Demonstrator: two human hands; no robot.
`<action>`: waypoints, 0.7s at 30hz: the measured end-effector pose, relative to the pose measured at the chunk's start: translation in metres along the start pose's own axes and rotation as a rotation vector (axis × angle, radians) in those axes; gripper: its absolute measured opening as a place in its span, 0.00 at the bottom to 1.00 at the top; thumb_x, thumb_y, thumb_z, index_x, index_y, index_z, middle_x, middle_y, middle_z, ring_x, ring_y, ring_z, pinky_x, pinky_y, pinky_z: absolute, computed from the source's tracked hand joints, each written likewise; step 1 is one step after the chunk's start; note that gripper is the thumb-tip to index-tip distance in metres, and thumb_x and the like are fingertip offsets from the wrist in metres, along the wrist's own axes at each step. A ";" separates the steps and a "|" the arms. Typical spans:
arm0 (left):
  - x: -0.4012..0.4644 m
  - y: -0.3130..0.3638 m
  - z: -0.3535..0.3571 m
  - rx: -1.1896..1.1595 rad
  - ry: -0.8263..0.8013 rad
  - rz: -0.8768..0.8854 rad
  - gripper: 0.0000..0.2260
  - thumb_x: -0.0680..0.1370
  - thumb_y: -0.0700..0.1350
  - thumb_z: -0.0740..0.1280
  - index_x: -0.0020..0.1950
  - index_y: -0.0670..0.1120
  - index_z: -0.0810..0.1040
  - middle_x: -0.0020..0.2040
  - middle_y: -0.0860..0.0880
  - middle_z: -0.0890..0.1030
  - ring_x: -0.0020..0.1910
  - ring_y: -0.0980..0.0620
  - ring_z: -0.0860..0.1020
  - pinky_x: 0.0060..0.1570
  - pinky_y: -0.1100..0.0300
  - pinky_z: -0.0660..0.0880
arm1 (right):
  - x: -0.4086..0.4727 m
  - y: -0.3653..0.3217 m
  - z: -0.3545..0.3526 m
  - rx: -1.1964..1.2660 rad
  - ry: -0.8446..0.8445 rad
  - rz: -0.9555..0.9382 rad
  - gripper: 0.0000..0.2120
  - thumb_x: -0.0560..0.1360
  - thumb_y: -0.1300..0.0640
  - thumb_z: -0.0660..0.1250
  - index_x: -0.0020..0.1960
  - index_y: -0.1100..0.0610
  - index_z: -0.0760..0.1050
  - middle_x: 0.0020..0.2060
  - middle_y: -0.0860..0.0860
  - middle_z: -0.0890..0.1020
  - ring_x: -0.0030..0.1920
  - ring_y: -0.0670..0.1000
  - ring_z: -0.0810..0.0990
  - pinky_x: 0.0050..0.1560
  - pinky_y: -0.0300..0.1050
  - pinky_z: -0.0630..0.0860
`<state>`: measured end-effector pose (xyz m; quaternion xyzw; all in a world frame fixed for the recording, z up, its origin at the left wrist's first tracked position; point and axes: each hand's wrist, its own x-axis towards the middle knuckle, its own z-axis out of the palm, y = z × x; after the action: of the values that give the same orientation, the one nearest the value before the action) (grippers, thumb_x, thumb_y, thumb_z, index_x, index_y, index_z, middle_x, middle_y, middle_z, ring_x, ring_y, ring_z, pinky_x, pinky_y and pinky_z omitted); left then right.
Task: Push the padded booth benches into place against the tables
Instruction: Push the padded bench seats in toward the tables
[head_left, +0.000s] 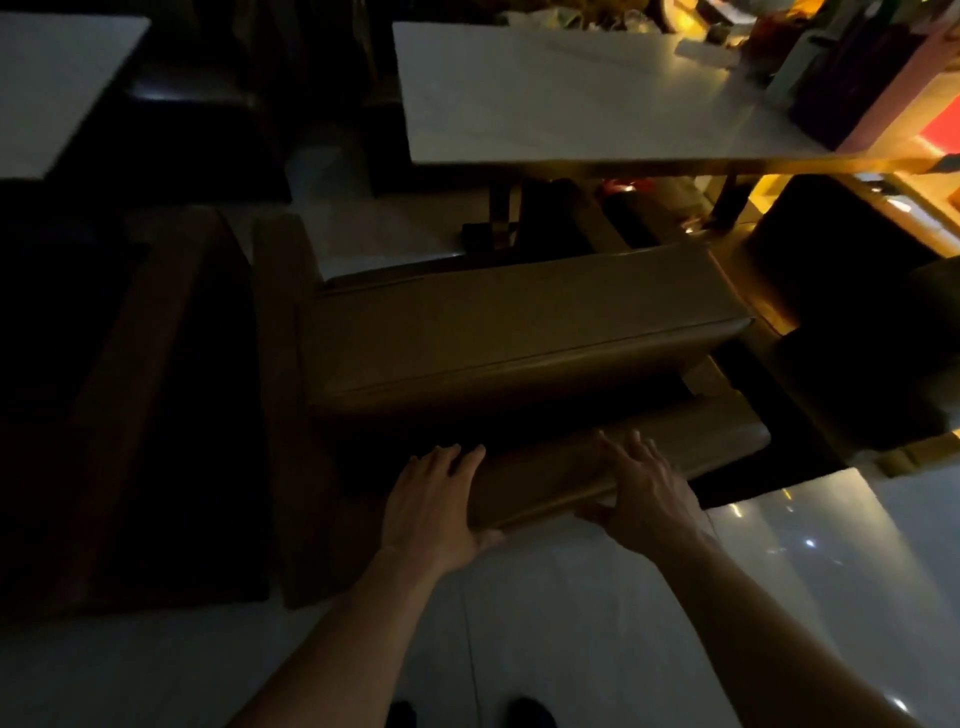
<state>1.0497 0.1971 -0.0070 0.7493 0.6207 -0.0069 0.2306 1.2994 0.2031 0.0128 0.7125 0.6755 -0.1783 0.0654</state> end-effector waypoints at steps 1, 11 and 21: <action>0.004 0.004 0.005 0.003 0.006 -0.028 0.48 0.68 0.70 0.69 0.79 0.58 0.47 0.80 0.50 0.53 0.78 0.47 0.53 0.76 0.48 0.50 | 0.011 0.008 0.000 -0.011 -0.012 -0.034 0.52 0.68 0.33 0.71 0.79 0.43 0.42 0.80 0.57 0.47 0.79 0.61 0.46 0.76 0.64 0.55; 0.025 0.025 0.043 0.090 0.077 -0.167 0.53 0.64 0.73 0.69 0.80 0.57 0.46 0.79 0.49 0.57 0.77 0.47 0.55 0.77 0.48 0.47 | 0.050 0.052 0.021 -0.070 -0.053 -0.153 0.52 0.68 0.36 0.73 0.78 0.38 0.39 0.79 0.56 0.41 0.77 0.66 0.37 0.70 0.77 0.51; 0.028 0.015 0.037 0.082 0.100 -0.146 0.47 0.62 0.73 0.70 0.75 0.55 0.59 0.70 0.50 0.69 0.67 0.47 0.67 0.67 0.51 0.63 | 0.051 0.052 0.035 -0.124 -0.028 -0.189 0.47 0.73 0.35 0.65 0.77 0.40 0.34 0.78 0.59 0.38 0.75 0.69 0.34 0.70 0.77 0.48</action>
<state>1.0807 0.2086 -0.0430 0.7104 0.6836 -0.0116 0.1672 1.3460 0.2351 -0.0446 0.6375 0.7485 -0.1514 0.1018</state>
